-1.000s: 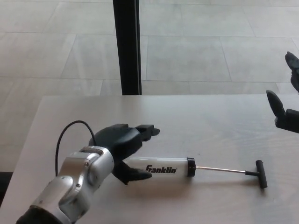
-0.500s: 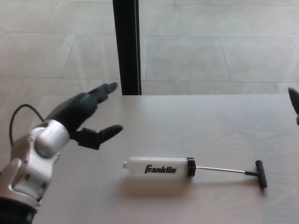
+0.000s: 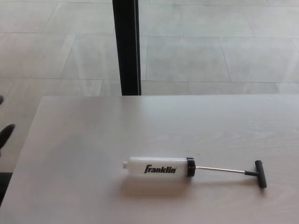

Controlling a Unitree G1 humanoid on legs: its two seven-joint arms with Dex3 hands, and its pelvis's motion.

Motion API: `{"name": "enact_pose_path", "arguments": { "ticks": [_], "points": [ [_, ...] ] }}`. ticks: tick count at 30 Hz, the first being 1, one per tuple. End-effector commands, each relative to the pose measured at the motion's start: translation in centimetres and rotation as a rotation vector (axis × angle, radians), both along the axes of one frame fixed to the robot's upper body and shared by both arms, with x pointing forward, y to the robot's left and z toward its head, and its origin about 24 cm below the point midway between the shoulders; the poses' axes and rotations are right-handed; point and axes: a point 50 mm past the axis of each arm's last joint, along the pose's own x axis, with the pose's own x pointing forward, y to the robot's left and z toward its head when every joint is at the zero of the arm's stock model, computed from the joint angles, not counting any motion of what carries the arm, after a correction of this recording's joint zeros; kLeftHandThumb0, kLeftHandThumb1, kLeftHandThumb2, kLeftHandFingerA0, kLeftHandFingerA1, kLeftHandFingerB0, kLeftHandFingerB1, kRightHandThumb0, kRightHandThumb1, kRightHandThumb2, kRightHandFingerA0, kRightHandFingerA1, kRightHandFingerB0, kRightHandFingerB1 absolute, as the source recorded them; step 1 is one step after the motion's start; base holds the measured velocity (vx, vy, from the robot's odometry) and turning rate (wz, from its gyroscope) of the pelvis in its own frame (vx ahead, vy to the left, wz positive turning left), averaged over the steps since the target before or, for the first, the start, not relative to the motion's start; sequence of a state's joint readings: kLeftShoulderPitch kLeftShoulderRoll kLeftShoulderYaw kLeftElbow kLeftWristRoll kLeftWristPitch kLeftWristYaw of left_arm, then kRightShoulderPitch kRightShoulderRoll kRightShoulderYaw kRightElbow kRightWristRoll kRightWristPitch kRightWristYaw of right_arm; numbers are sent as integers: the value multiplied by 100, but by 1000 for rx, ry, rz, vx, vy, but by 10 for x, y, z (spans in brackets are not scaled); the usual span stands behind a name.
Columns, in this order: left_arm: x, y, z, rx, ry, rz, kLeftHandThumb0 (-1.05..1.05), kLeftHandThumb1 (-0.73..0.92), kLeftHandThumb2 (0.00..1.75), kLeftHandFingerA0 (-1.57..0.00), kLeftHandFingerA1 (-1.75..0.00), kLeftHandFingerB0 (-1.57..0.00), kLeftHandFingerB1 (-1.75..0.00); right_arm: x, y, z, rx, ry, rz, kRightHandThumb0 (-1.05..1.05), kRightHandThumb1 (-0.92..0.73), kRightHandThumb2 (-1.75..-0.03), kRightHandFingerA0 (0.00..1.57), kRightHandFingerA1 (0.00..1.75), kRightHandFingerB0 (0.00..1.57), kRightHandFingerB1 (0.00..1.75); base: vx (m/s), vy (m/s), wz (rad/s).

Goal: The robot uses its left hand to lift the air pump kept on the middle of the desk and use the right hand to pull out the handle

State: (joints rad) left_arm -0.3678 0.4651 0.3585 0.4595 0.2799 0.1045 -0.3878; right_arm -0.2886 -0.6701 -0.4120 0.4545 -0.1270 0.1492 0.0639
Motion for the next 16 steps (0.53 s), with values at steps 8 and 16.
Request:
{"name": "enact_pose_path", "arguments": {
  "ticks": [8, 16],
  "points": [
    [-255, 130, -109, -857, -426, 1200, -76, 85, 66, -15, -58, -13, -38, -210, -124, -31, 294, -341, -808, -93, -75, -113, 0, 25, 2, 26, 0, 0, 0],
    [-264, 101, -151, -912, -233, 1297, -77, 83, 65, -18, -59, -16, -38, -205, -112, -69, 425, -305, -810, -99, -72, -116, 0, 20, 4, 17, 0, 0, 0]
  ]
}}
